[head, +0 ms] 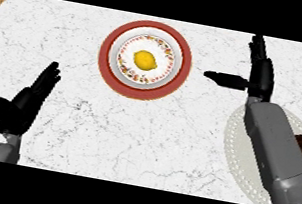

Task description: Pick the lemon from the placemat and place it in the plate

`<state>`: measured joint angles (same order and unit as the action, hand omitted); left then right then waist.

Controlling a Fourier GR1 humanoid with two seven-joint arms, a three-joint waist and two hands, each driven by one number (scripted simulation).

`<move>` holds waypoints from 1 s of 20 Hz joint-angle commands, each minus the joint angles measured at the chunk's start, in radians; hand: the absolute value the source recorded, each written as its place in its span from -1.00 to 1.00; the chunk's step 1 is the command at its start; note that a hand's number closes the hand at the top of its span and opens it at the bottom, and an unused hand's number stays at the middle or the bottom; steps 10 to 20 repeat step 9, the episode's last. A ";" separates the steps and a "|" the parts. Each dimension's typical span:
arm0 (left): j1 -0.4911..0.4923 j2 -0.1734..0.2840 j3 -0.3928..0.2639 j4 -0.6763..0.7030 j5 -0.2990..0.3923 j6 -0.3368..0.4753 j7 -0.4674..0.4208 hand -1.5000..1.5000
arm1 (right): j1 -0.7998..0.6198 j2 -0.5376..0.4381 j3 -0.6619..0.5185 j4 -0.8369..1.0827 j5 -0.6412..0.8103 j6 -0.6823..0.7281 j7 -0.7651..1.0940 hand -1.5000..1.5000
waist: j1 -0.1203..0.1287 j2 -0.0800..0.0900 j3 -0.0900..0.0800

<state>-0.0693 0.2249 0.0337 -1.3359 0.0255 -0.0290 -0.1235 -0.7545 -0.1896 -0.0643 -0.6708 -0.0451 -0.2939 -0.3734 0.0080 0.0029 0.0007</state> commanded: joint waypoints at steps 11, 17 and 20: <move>0.063 -0.029 0.005 -0.024 -0.037 -0.006 -0.031 0.00 | 0.052 -0.037 -0.045 0.147 0.045 0.053 -0.213 -1.00 | 0.003 -0.001 0.000; 0.063 -0.029 0.005 -0.024 -0.037 -0.006 -0.031 0.00 | 0.052 -0.037 -0.045 0.147 0.045 0.053 -0.213 -1.00 | 0.003 -0.001 0.000; 0.063 -0.029 0.005 -0.024 -0.037 -0.006 -0.031 0.00 | 0.052 -0.037 -0.045 0.147 0.045 0.053 -0.213 -1.00 | 0.003 -0.001 0.000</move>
